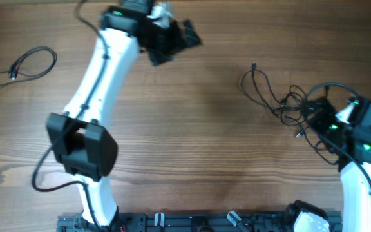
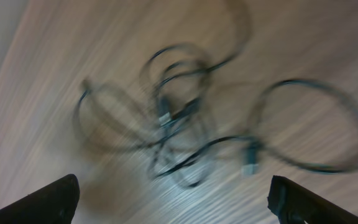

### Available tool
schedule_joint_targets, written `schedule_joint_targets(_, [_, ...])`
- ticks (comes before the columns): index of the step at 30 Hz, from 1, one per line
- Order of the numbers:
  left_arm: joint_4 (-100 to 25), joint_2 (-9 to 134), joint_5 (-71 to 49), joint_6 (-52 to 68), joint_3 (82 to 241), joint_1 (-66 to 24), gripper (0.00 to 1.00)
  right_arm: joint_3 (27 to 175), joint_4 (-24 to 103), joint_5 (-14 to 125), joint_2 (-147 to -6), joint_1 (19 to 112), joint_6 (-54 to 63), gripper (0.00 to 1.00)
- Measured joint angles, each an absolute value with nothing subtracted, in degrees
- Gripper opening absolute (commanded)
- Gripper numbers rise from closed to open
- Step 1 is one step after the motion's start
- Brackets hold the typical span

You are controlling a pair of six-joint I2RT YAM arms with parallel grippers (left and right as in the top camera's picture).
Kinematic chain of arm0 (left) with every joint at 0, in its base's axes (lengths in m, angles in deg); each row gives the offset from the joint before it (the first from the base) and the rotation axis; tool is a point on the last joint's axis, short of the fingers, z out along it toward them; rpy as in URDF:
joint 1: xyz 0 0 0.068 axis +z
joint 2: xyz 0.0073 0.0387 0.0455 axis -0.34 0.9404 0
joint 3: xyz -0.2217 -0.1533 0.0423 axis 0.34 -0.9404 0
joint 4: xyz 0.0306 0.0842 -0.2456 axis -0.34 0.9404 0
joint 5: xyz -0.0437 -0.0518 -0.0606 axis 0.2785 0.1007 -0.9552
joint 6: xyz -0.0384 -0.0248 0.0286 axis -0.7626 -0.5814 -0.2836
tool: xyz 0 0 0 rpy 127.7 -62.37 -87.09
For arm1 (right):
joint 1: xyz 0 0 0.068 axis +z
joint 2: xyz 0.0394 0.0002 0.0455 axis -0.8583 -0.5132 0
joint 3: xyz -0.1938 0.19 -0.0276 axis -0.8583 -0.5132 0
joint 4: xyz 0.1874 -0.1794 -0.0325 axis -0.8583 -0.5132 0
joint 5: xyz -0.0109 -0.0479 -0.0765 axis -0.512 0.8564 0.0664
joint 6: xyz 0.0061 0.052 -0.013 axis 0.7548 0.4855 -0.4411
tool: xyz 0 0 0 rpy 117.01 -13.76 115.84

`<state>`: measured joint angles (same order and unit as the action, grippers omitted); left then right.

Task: Untangle cables
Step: 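Place the cable at the left table edge and swing the left arm right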

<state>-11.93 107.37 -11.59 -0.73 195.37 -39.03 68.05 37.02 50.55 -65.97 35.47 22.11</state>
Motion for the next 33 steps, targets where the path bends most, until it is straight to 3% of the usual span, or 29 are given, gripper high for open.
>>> schedule_joint_targets(3, [-12.4, 107.4, -6.8, -0.5, 195.3, -47.5, 1.0, 68.1, 35.5, 51.2, -66.0, 29.0, 22.5, 1.0])
schedule_joint_targets(7, [-16.1, 107.6, -4.3, -2.3, 195.3, -56.7, 1.0, 68.1, 35.6, 53.0, -66.0, 28.5, 22.8, 1.0])
schedule_joint_targets(11, [-25.2, 112.6, -3.7, -23.7, 195.3, -63.8, 1.0, 68.1, 35.4, 57.6, -66.0, 28.5, 25.1, 1.0])
schedule_joint_targets(14, [-30.3, 118.3, -3.3, -41.2, 195.2, -67.6, 0.73, 68.1, 35.4, 58.5, -65.9, 28.5, 26.7, 1.0])
schedule_joint_targets(15, [-31.3, 119.3, -3.2, -47.0, 195.1, -68.8, 0.7, 68.1, 35.3, 58.7, -65.9, 28.5, 26.9, 1.0])
schedule_joint_targets(16, [-31.3, 120.2, -3.2, -52.1, 195.1, -70.0, 0.77, 68.1, 35.2, 58.7, -65.9, 28.5, 27.1, 1.0])
schedule_joint_targets(18, [-31.3, 120.9, -3.3, -62.3, 195.1, -71.8, 0.78, 68.1, 34.9, 58.9, -65.9, 28.5, 27.3, 1.0])
schedule_joint_targets(21, [-33.7, 122.0, -3.3, -75.0, 195.1, -72.4, 0.67, 68.1, 34.5, 58.9, -65.9, 28.5, 27.3, 1.0])
schedule_joint_targets(25, [-36.4, 124.4, -3.6, -79.3, 195.1, -72.4, 0.62, 68.1, 34.4, 58.9, -66.6, 28.5, 27.3, 1.0])
schedule_joint_targets(28, [-37.9, 126.6, -4.1, -80.4, 195.1, -72.4, 0.45, 68.1, 34.4, 58.9, -67.0, 28.5, 27.3, 1.0])
schedule_joint_targets(31, [-41.6, 128.4, -5.3, -81.0, 195.1, -72.5, 0.42, 68.1, 33.9, 58.9, -67.3, 28.5, 27.3, 1.0])
schedule_joint_targets(33, [-41.6, 128.9, -5.7, -81.0, 195.1, -73.0, 0.32, 68.1, 33.8, 58.9, -67.3, 28.5, 27.3, 1.0])
